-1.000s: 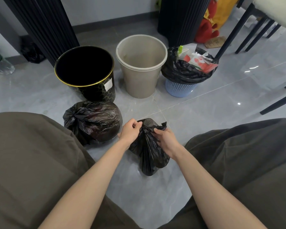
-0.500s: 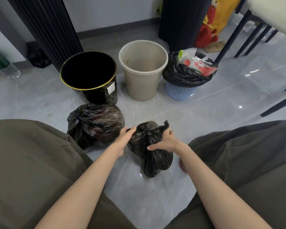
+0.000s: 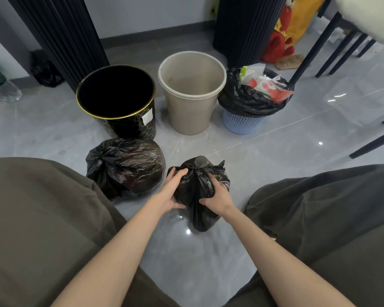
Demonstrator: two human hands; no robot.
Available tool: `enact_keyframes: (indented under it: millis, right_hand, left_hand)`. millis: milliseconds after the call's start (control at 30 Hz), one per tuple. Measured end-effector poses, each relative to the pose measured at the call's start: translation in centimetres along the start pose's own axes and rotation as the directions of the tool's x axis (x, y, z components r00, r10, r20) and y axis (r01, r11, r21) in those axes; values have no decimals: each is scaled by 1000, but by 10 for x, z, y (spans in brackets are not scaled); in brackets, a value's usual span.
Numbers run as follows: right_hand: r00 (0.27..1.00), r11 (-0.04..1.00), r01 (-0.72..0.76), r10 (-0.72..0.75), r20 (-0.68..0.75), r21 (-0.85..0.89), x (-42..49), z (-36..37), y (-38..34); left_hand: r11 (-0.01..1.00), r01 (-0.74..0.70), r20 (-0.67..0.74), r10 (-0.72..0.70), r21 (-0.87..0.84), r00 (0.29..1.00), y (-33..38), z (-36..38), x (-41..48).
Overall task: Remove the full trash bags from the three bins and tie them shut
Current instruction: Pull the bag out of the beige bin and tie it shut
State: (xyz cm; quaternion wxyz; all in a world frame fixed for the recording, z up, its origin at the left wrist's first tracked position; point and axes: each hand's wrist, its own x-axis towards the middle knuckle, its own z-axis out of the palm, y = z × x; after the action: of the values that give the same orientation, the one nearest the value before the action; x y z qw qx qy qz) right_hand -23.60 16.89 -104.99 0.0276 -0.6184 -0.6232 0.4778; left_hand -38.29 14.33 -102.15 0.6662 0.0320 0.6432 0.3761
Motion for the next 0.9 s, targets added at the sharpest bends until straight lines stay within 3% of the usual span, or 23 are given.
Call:
enact_keyframes:
  millis: [167, 500, 700, 900]
  right_hand:
    - [990, 992, 117, -119, -76, -41, 15, 0, -12]
    - [943, 955, 284, -295, -154, -91, 80, -15, -51]
    - [952, 954, 291, -297, -81, -74, 108, -20, -73]
    - [951, 950, 306, -308, -20, -62, 124, -16, -81]
  left_hand:
    - [997, -76, -49, 75, -17, 996, 15, 3, 12]
    - [954, -265, -224, 291, 139, 930, 60, 12, 60]
    - [876, -356, -271, 446, 325, 853, 74, 10, 86]
    - [876, -356, -310, 454, 325, 835, 94, 1, 96]
